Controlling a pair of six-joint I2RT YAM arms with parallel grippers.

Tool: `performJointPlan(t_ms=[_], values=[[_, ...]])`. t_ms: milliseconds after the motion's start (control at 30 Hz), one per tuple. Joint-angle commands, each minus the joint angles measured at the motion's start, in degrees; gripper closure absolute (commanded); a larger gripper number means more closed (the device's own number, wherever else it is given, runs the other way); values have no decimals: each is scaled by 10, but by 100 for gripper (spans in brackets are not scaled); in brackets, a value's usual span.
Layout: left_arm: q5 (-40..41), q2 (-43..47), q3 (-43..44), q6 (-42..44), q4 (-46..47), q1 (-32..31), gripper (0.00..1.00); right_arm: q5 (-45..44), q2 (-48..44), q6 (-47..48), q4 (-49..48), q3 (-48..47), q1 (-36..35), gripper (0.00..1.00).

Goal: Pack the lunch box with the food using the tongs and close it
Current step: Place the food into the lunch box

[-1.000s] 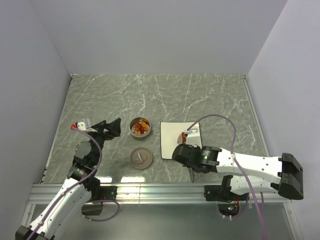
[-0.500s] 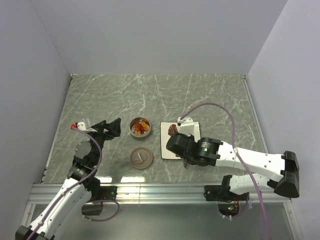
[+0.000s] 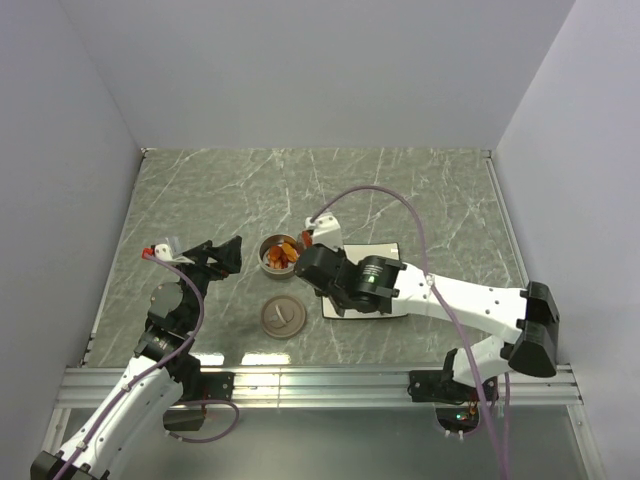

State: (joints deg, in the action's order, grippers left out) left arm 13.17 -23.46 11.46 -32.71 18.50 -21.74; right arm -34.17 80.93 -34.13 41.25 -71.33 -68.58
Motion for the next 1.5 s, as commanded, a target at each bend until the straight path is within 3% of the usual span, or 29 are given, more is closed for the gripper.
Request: performJointPlan(t_ms=[0, 567, 1067, 1467], values=[[-3, 1, -1, -9, 8, -1, 1, 12, 19, 50, -49, -44, 8, 71], [-3, 1, -2, -9, 8, -1, 1, 59, 108, 83, -65, -96, 30, 71], [-5, 1, -2, -9, 10, -1, 1, 56, 114, 83, -59, -101, 33, 52], [-5, -2, -2, -9, 11, -1, 1, 51, 100, 83, -67, -98, 35, 52]])
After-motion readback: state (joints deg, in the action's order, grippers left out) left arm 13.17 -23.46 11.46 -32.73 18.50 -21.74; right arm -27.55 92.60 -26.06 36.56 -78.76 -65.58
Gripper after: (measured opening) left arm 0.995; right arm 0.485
